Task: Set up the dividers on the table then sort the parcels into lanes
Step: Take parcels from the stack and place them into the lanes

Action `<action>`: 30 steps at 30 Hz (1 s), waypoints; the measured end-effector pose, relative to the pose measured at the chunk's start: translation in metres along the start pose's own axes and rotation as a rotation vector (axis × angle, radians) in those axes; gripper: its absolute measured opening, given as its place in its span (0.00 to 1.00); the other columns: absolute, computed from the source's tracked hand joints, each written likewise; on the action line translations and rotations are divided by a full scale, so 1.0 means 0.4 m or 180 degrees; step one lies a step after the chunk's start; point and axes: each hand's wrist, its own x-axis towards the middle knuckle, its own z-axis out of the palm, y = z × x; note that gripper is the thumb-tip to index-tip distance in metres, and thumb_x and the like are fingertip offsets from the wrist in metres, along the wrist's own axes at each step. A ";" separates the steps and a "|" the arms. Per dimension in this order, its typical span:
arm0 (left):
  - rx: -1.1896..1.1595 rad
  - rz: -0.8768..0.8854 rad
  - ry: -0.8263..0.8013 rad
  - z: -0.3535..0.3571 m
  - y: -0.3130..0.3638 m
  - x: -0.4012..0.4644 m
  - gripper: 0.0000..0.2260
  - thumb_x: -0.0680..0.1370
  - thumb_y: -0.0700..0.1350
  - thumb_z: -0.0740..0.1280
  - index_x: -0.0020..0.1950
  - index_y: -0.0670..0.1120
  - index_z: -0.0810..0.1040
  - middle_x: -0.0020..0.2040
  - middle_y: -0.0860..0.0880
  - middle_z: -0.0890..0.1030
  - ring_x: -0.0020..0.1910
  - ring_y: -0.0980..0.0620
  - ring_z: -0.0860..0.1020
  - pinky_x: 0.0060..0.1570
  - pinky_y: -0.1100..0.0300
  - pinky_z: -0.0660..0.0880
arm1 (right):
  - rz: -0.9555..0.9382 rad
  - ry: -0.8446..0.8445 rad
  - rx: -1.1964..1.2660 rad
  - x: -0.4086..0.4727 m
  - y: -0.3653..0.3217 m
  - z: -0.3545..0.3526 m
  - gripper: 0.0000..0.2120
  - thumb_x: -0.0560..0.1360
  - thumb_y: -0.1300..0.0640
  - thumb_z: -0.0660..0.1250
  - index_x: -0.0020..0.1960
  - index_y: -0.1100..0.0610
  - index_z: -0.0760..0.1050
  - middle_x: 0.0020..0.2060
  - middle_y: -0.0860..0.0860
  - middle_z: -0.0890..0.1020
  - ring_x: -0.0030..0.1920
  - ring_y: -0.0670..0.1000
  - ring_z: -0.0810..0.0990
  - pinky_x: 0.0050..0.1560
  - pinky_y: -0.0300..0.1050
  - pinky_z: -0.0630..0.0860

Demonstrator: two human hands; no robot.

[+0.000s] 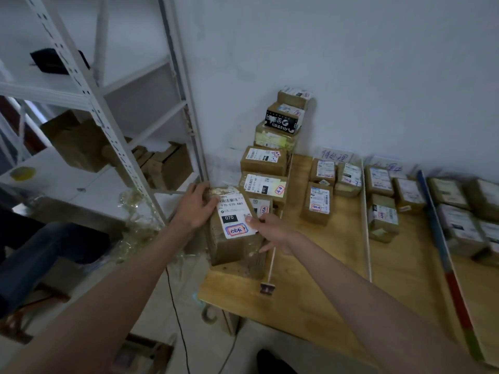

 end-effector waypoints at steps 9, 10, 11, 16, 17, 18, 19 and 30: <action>-0.0084 0.0360 -0.0272 0.026 0.125 0.010 0.25 0.83 0.59 0.52 0.77 0.47 0.63 0.76 0.44 0.64 0.73 0.43 0.65 0.70 0.46 0.64 | -0.0037 0.0942 0.0233 -0.096 -0.015 -0.065 0.14 0.82 0.49 0.60 0.57 0.59 0.76 0.55 0.54 0.82 0.50 0.52 0.80 0.55 0.54 0.78; 0.0128 0.0456 -0.0314 0.032 0.135 0.010 0.24 0.84 0.57 0.51 0.76 0.46 0.65 0.75 0.43 0.66 0.72 0.43 0.66 0.70 0.47 0.63 | -0.0039 0.1103 0.0133 -0.104 -0.011 -0.078 0.16 0.82 0.49 0.60 0.59 0.60 0.76 0.56 0.55 0.81 0.51 0.52 0.79 0.57 0.54 0.78; 0.0357 0.0545 -0.0392 0.038 0.146 0.007 0.23 0.84 0.55 0.50 0.74 0.45 0.67 0.74 0.43 0.67 0.71 0.44 0.67 0.69 0.49 0.64 | -0.0019 0.1255 0.0077 -0.113 -0.004 -0.092 0.18 0.82 0.48 0.61 0.60 0.61 0.75 0.58 0.55 0.81 0.52 0.53 0.79 0.58 0.55 0.78; 0.1125 0.1070 -0.0624 0.093 0.195 -0.008 0.22 0.84 0.56 0.52 0.73 0.47 0.69 0.71 0.47 0.71 0.67 0.46 0.70 0.65 0.48 0.71 | 0.0126 0.1731 0.0198 -0.189 0.035 -0.152 0.19 0.83 0.49 0.58 0.64 0.62 0.73 0.56 0.56 0.79 0.50 0.53 0.75 0.54 0.54 0.78; 0.1237 0.1145 -0.0584 0.105 0.211 -0.016 0.22 0.83 0.57 0.52 0.73 0.48 0.69 0.71 0.47 0.71 0.66 0.46 0.71 0.64 0.47 0.72 | 0.0151 0.1806 0.0297 -0.208 0.044 -0.163 0.18 0.83 0.50 0.57 0.65 0.62 0.73 0.55 0.55 0.79 0.49 0.52 0.75 0.50 0.52 0.78; 0.1344 0.1225 -0.0559 0.116 0.228 -0.026 0.22 0.83 0.57 0.52 0.73 0.48 0.69 0.71 0.47 0.71 0.66 0.45 0.72 0.63 0.47 0.72 | 0.0181 0.1889 0.0371 -0.224 0.054 -0.174 0.18 0.84 0.50 0.57 0.66 0.61 0.73 0.55 0.55 0.78 0.49 0.53 0.75 0.47 0.51 0.77; 0.1423 0.1299 -0.0550 0.130 0.248 -0.038 0.22 0.83 0.56 0.52 0.73 0.48 0.69 0.71 0.47 0.71 0.67 0.45 0.72 0.64 0.47 0.71 | 0.0198 0.2000 0.0398 -0.238 0.067 -0.188 0.19 0.83 0.49 0.57 0.66 0.61 0.73 0.55 0.55 0.79 0.50 0.53 0.75 0.46 0.52 0.77; 0.1693 0.2016 -0.0753 0.317 0.408 -0.134 0.22 0.83 0.57 0.52 0.72 0.47 0.69 0.70 0.46 0.71 0.68 0.44 0.71 0.68 0.49 0.66 | 0.0653 0.2820 0.0611 -0.417 0.262 -0.317 0.18 0.81 0.46 0.60 0.60 0.59 0.76 0.52 0.54 0.83 0.51 0.55 0.82 0.46 0.52 0.82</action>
